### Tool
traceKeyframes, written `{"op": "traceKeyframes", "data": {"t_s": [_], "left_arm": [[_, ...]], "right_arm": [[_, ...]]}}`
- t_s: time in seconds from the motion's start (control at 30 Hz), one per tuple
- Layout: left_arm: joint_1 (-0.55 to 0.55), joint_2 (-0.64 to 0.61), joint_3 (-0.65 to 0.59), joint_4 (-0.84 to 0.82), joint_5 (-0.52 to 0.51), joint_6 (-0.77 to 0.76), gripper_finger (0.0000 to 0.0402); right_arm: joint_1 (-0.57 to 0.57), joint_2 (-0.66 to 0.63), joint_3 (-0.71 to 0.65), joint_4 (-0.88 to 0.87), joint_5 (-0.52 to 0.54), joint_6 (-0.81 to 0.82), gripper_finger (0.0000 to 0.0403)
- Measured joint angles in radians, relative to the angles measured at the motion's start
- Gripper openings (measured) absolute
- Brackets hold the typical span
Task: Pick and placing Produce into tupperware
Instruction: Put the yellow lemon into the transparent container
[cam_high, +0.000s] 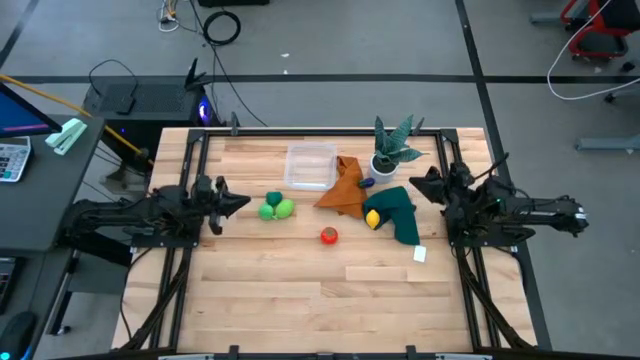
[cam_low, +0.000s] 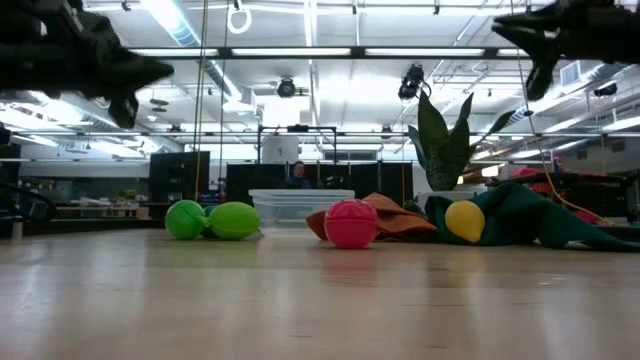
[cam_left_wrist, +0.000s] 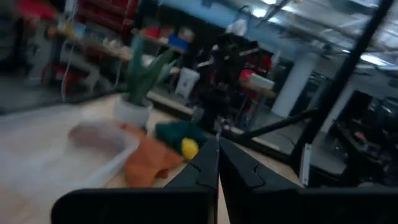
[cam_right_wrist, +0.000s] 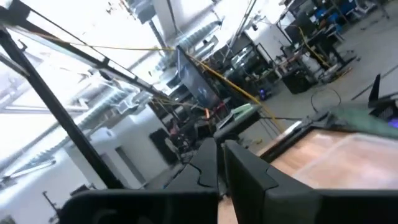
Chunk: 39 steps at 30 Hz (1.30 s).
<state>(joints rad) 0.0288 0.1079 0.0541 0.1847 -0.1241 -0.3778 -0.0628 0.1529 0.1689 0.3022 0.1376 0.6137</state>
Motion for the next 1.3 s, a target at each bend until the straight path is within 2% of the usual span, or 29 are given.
{"op": "traceKeyframes", "data": {"t_s": [0.1,0.2,0.43,0.63,0.77,0.9,1.07,1.17,1.3], "left_arm": [[-0.009,0.013,0.067,-0.024,0.007,0.083,0.0016],[-0.023,0.052,0.146,-0.115,0.009,0.136,0.0012],[-0.081,0.21,0.363,-0.263,0.007,0.204,0.0013],[-0.135,0.358,0.529,-0.312,0.005,0.163,0.0011],[-0.179,0.453,0.621,-0.309,-0.037,0.165,0.0006],[-0.237,0.564,0.687,-0.313,-0.104,0.204,0.0008],[-0.345,0.712,0.755,-0.314,-0.222,0.203,0.0012],[-0.421,0.795,0.794,-0.318,-0.35,0.171,0.0006],[-0.532,0.897,0.846,-0.327,-0.576,0.116,0.0007]], "right_arm": [[0.0,0.136,0.118,-0.02,-0.023,-0.073,0.0],[0.0,0.286,0.243,-0.052,-0.068,-0.134,0.0],[0.019,0.595,0.551,-0.19,-0.216,-0.166,0.0],[0.067,0.762,0.84,-0.447,-0.296,-0.158,0.0],[0.105,0.831,1.021,-0.6,-0.343,-0.145,0.0],[0.181,0.864,1.146,-0.752,-0.35,-0.192,0.0],[0.318,0.858,1.164,-0.914,-0.282,-0.171,0.0],[0.414,0.846,1.154,-1.001,-0.203,-0.137,0.0],[0.54,0.846,1.152,-1.097,-0.077,-0.089,0.0]]}}
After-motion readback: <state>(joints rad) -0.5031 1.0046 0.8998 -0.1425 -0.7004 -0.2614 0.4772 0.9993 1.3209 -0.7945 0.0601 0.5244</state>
